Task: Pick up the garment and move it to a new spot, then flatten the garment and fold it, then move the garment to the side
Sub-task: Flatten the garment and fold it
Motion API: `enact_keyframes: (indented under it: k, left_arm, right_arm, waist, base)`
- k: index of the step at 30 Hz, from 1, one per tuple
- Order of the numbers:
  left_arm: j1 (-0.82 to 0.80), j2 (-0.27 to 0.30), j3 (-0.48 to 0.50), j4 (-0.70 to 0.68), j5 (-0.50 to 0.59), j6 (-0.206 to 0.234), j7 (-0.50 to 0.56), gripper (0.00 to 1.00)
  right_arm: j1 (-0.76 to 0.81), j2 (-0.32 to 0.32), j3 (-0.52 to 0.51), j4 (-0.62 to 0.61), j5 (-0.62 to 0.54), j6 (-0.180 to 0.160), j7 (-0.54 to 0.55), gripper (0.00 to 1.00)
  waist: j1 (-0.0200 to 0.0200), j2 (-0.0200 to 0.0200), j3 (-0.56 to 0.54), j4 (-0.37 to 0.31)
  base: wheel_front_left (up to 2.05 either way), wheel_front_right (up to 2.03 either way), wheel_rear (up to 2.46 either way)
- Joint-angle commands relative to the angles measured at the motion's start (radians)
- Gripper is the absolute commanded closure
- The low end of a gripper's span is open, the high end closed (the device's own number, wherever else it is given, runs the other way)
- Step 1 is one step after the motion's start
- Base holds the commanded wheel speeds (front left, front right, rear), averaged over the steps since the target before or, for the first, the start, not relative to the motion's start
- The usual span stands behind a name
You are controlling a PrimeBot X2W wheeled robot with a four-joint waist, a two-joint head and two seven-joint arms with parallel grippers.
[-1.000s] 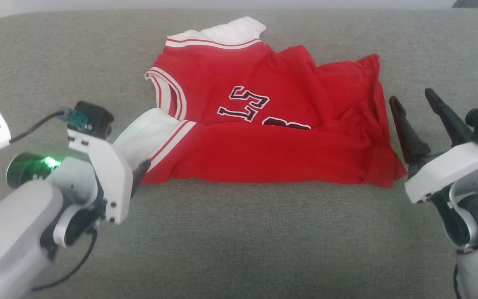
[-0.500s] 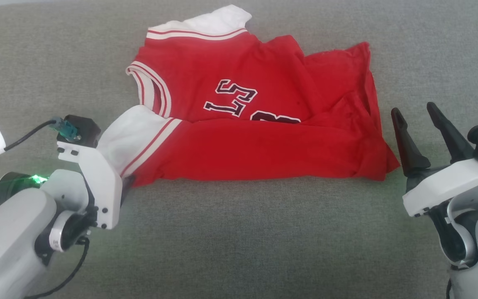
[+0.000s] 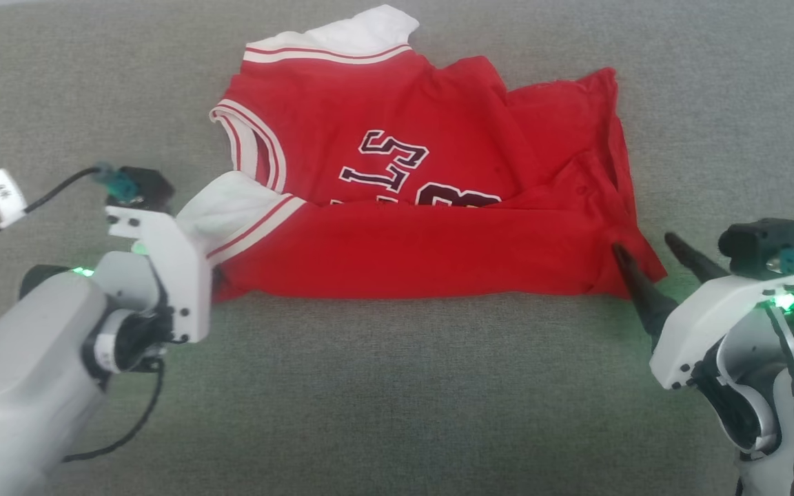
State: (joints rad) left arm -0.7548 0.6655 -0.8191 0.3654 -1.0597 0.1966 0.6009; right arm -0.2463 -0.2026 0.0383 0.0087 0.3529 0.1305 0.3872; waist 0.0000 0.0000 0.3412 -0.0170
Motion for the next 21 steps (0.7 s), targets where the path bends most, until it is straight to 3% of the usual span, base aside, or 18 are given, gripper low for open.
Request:
enact_keyframes:
  k: [1, 14, 15, 16, 17, 21]
  left_arm:
    - [0.025, -0.023, -0.029, 0.029, -0.004, -0.010, 0.005, 1.00]
    - [-0.014, -0.110, -0.056, 0.109, 0.011, -0.083, -0.032, 1.00]
    - [-0.015, -0.115, -0.059, 0.114, 0.012, -0.086, -0.034, 1.00]
    - [-0.016, -0.119, -0.061, 0.118, 0.012, -0.090, -0.036, 1.00]
    - [-0.017, -0.121, -0.062, 0.123, 0.014, -0.092, -0.039, 1.00]
    - [-0.017, -0.121, -0.063, 0.140, 0.015, -0.102, -0.050, 1.00]
  right_arm:
    - [-0.011, -0.005, 0.001, 0.004, 0.007, 0.000, 0.029, 0.00]
    - [-0.076, -0.013, -0.030, 0.092, -0.027, 0.000, 0.413, 0.00]
    - [-0.077, -0.020, -0.019, 0.094, -0.036, 0.000, 0.436, 0.12]
    - [-0.081, -0.023, -0.016, 0.093, -0.039, 0.000, 0.447, 0.71]
    - [-0.084, -0.020, -0.025, 0.096, -0.043, 0.000, 0.458, 1.00]
    - [-0.086, -0.030, -0.039, 0.082, -0.051, 0.000, 0.481, 1.00]
  waist:
    - [0.0000, 0.0000, -0.003, 0.007]
    - [0.0000, 0.0000, -0.002, 0.072]
    - [0.0000, 0.0000, -0.002, 0.078]
    - [0.0000, 0.0000, -0.002, 0.081]
    - [0.0000, 0.0000, -0.003, 0.085]
    - [0.0000, 0.0000, -0.010, 0.096]
  base:
    - [0.00, 0.00, 0.00]
    - [0.00, 0.00, 0.00]
    - [0.00, 0.00, 0.00]
    - [0.00, 0.00, 0.00]
    - [0.00, 0.00, 0.00]
    - [0.00, 0.00, 0.00]
